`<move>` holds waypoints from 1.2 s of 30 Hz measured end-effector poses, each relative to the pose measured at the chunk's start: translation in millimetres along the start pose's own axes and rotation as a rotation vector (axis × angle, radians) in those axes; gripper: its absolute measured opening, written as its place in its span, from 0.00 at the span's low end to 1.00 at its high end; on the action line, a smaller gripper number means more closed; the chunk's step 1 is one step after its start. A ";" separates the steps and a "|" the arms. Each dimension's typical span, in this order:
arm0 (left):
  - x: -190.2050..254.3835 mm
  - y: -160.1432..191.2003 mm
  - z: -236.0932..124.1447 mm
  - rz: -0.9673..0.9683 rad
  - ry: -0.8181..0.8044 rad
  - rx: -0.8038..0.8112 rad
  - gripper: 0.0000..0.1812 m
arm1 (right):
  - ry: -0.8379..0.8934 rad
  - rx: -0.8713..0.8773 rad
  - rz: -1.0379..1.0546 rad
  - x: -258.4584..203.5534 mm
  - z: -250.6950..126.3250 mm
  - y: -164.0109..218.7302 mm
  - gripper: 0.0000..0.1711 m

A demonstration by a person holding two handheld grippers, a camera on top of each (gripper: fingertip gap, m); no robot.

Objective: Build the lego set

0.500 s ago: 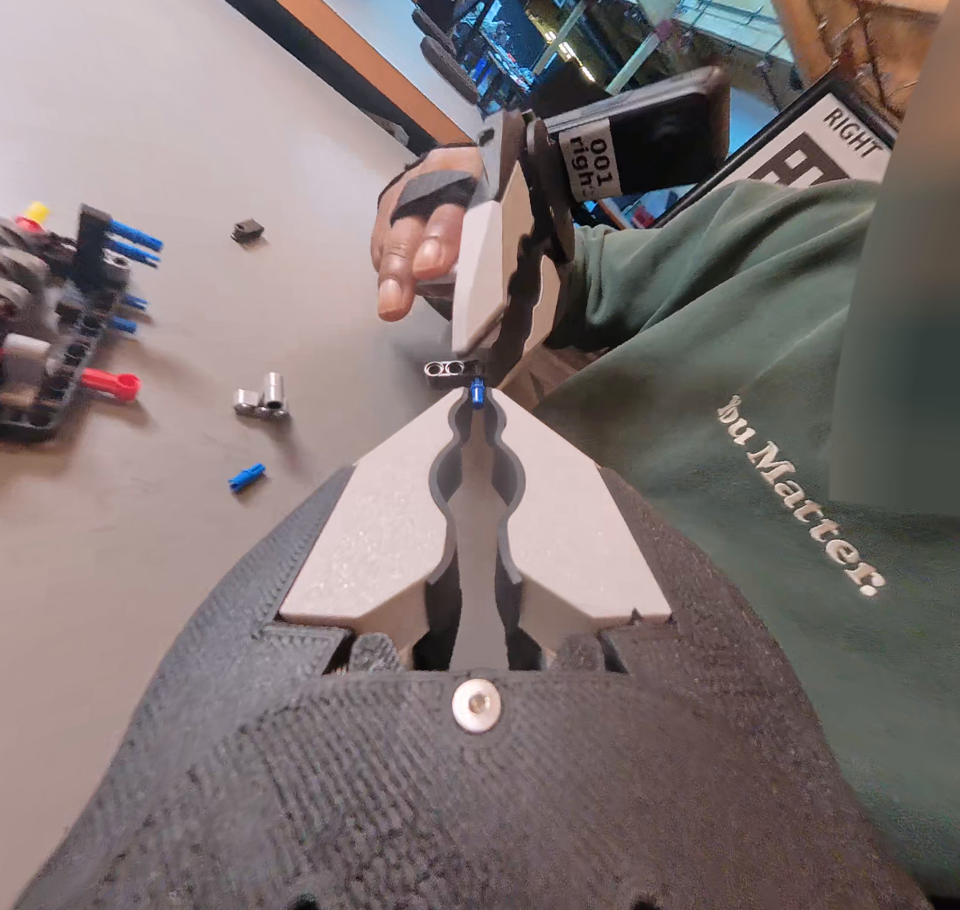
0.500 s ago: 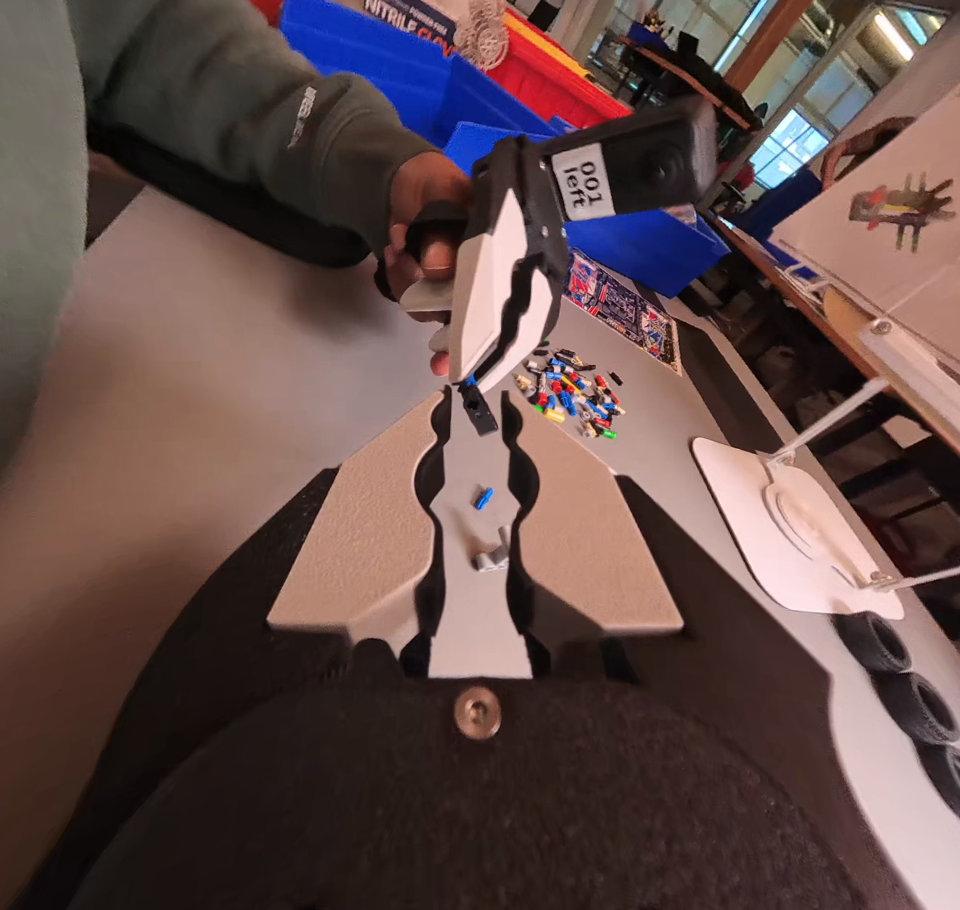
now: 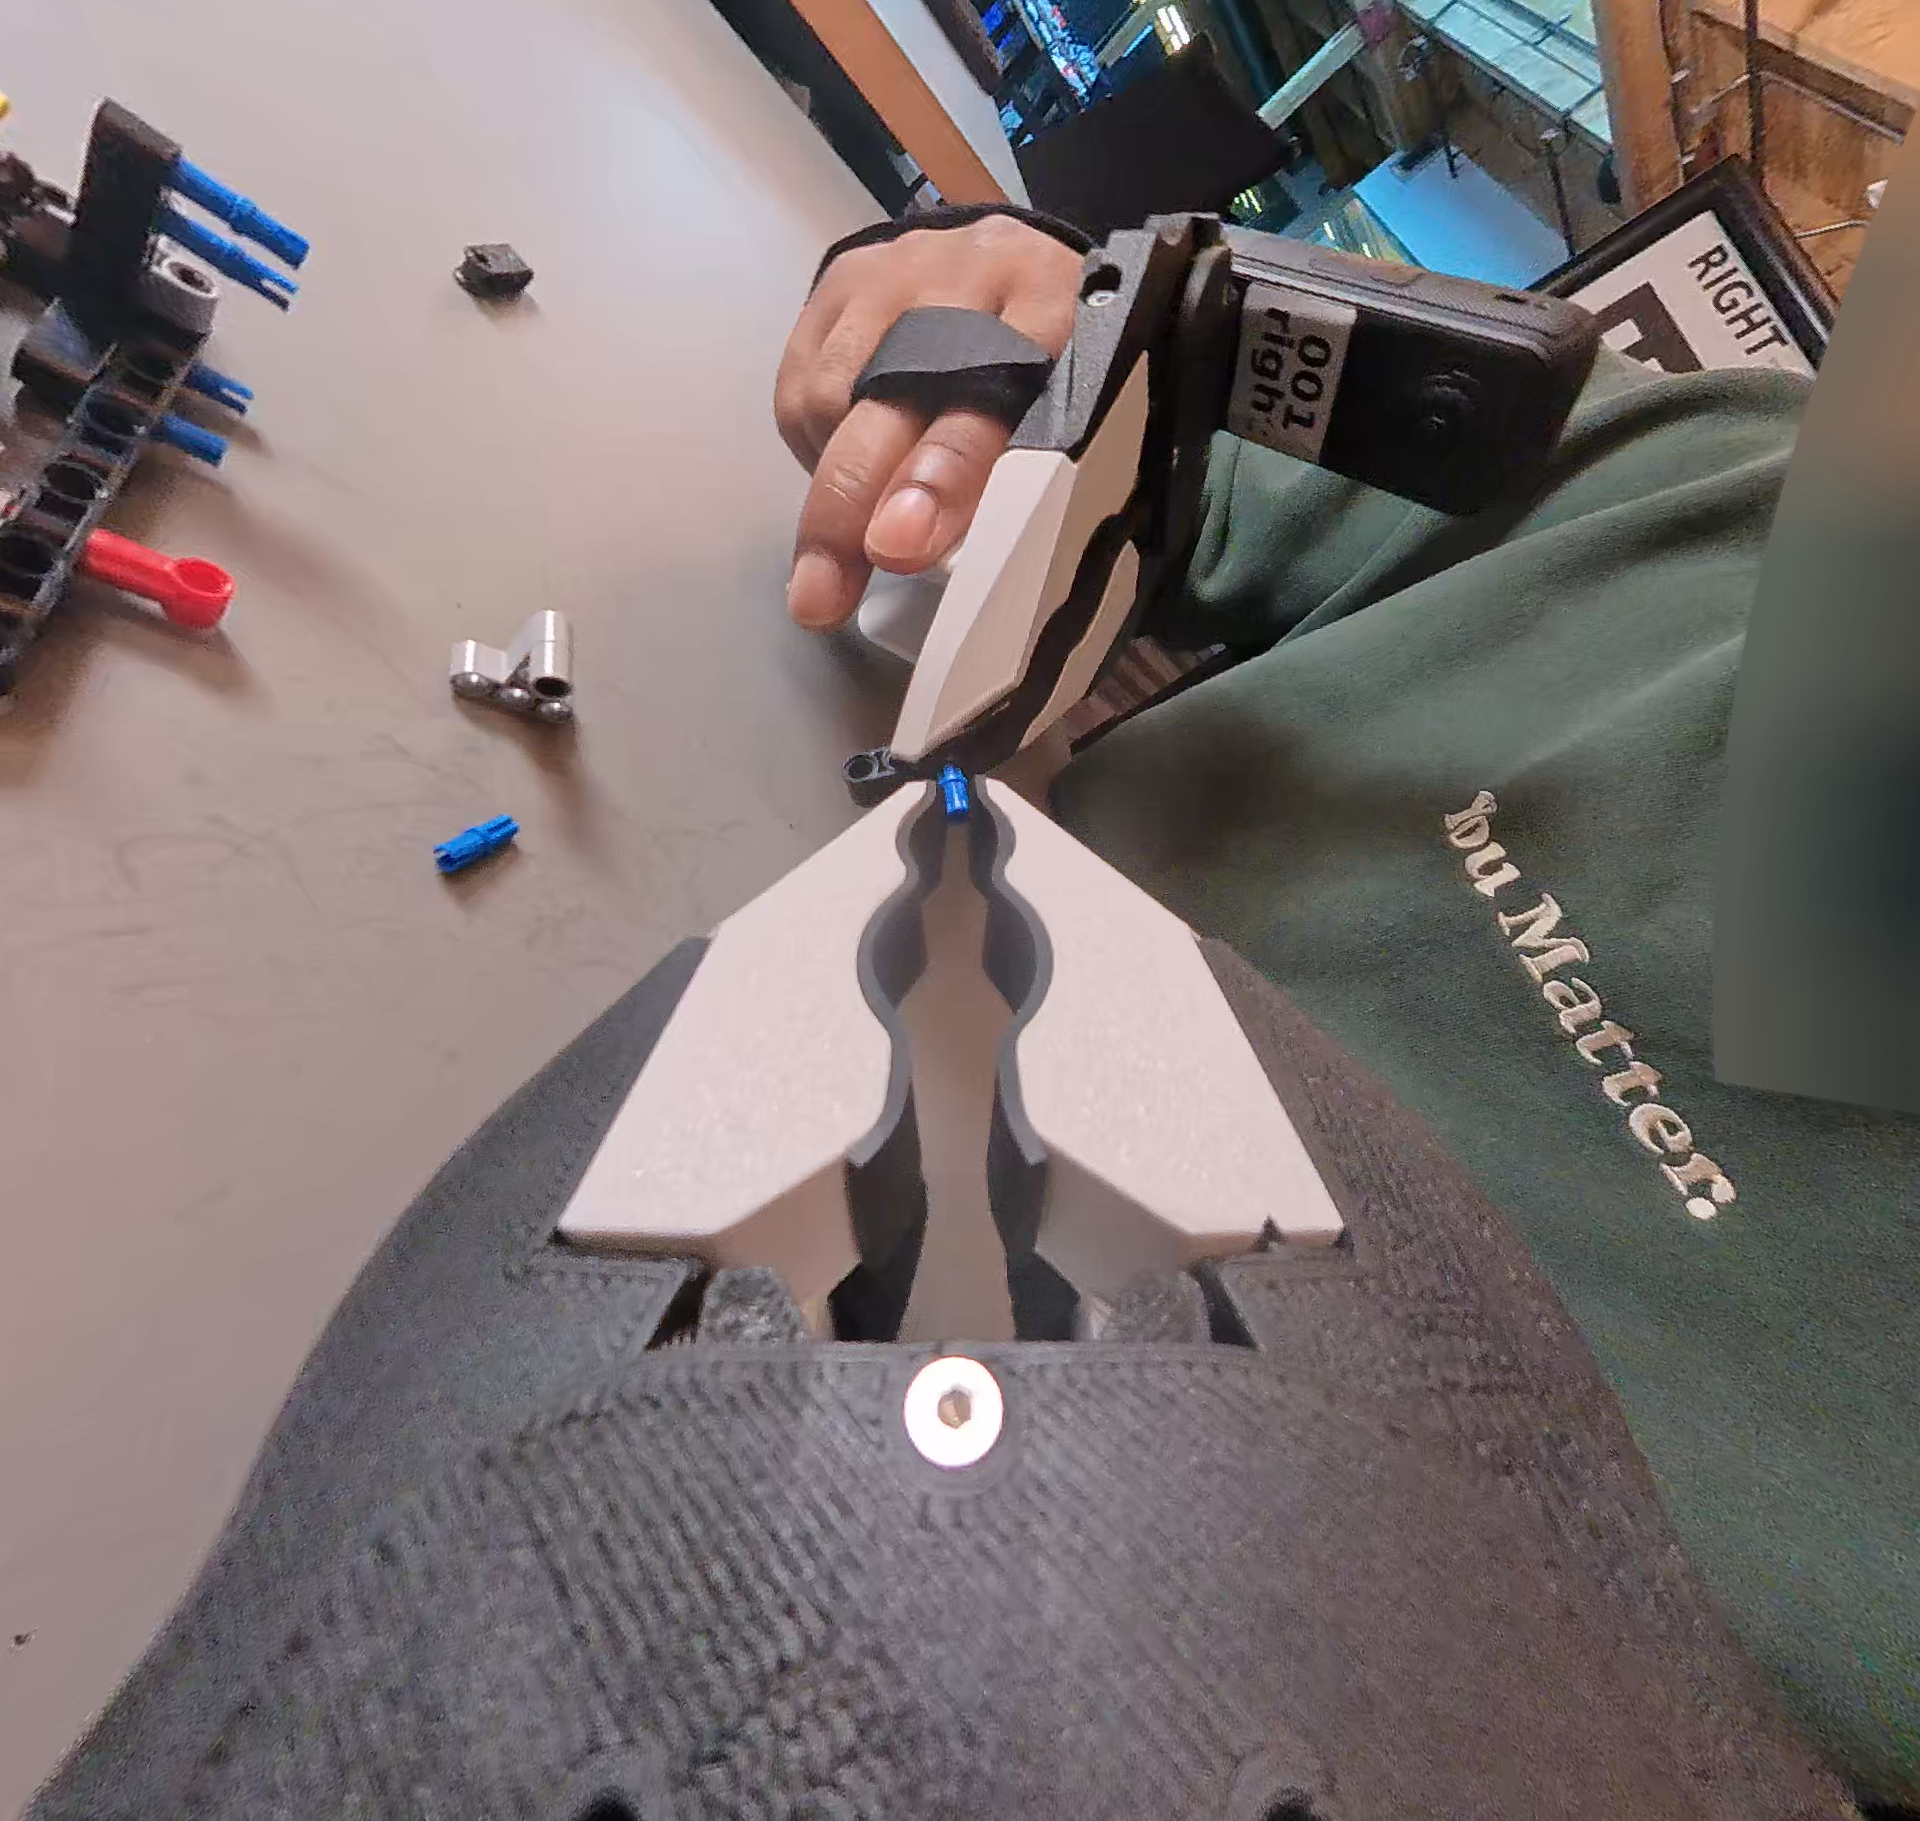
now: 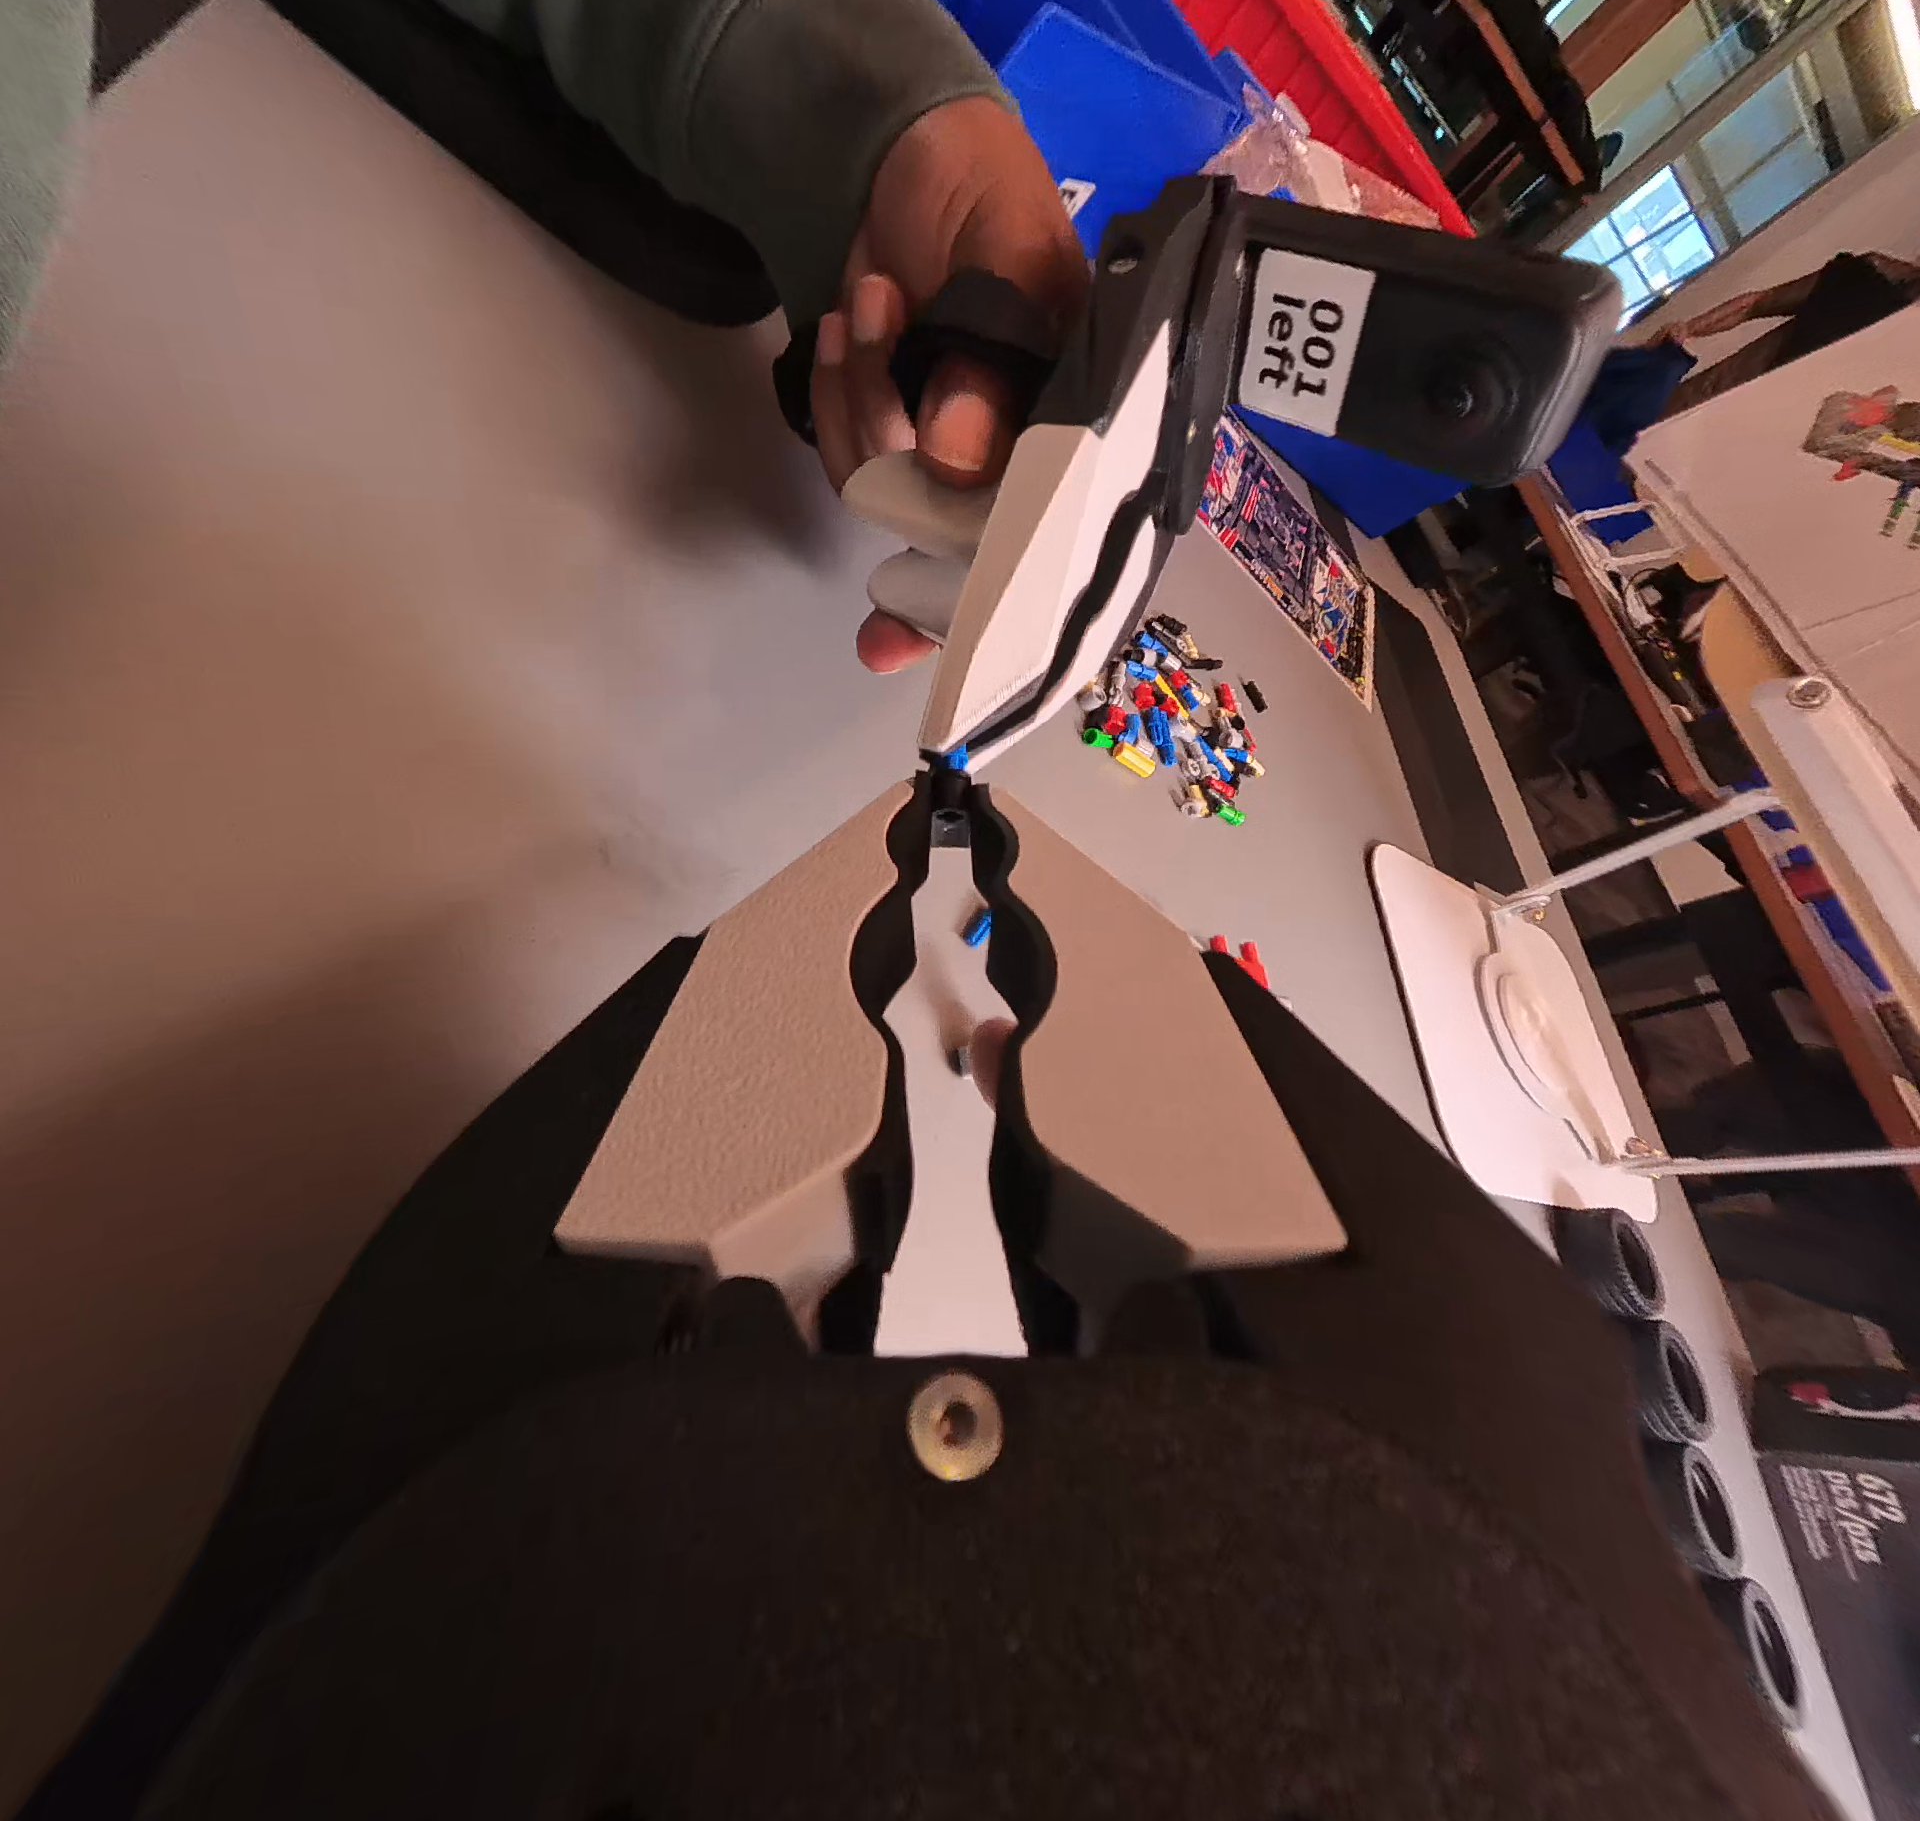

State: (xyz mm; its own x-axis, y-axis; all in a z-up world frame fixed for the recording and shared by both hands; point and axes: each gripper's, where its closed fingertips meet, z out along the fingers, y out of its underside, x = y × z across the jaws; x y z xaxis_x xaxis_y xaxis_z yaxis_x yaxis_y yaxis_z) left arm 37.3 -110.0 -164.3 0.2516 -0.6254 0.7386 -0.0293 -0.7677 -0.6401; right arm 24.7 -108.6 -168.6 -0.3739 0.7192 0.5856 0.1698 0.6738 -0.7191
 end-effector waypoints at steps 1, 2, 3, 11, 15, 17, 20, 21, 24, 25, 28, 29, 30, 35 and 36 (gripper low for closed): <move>-1.5 0.7 0.2 -0.005 -0.006 -0.003 0.01 | 0.004 -0.013 -0.010 -0.3 1.0 1.2 0.02; -3.3 1.8 0.7 -0.007 -0.015 -0.011 0.01 | 0.002 -0.029 -0.019 -1.1 1.9 2.6 0.02; -5.7 3.3 1.4 -0.008 -0.028 -0.019 0.01 | 0.001 -0.050 -0.034 -2.2 3.3 4.5 0.02; -16.9 5.4 1.5 0.003 -0.088 -0.029 0.01 | 0.020 -0.122 -0.091 -3.9 9.9 14.3 0.03; -16.5 -19.7 -9.5 0.026 -0.096 0.120 0.01 | 0.116 -0.062 0.038 21.4 7.1 13.0 0.04; -19.0 -31.0 -17.5 0.040 -0.131 0.193 0.01 | 0.129 -0.020 0.196 34.4 2.0 12.0 0.14; -13.7 -46.0 -21.3 0.048 -0.130 0.307 0.01 | 0.173 0.006 0.313 43.2 5.1 7.0 0.18; -14.2 -49.0 -21.1 0.053 -0.145 0.335 0.01 | 0.196 0.008 0.321 45.2 7.0 4.7 0.21; -10.7 -55.5 -20.4 0.029 -0.135 0.408 0.01 | 0.300 0.004 0.348 60.8 4.6 3.4 0.11; -10.1 -57.6 -20.7 0.015 -0.131 0.432 0.01 | 0.311 0.012 0.363 63.5 3.8 2.6 0.11; -5.8 -60.6 -20.5 -0.016 -0.094 0.479 0.01 | 0.332 0.018 0.333 65.4 1.4 0.9 0.09; -2.5 -62.1 -20.8 -0.023 -0.067 0.494 0.02 | 0.337 0.032 0.328 66.5 -0.5 -1.3 0.09; 2.6 -64.0 -21.2 -0.033 -0.026 0.505 0.02 | 0.335 0.052 0.336 67.6 -2.5 -4.1 0.09; 18.6 -76.0 -40.8 -0.009 0.093 0.578 0.13 | 0.237 0.289 0.463 70.8 -23.2 -25.6 0.05; 17.5 -74.6 -40.4 0.011 0.081 0.564 0.12 | 0.199 0.344 0.526 71.5 -27.6 -30.1 0.05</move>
State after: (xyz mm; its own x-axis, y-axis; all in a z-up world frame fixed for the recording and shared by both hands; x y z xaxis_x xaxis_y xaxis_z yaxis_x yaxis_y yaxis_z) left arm 4.8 -69.3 -95.1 0.1784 -0.6587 0.7310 0.4953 -0.5818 -0.6451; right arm 18.0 -72.8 -94.7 -0.1390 0.9777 0.1574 -0.0300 0.1547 -0.9875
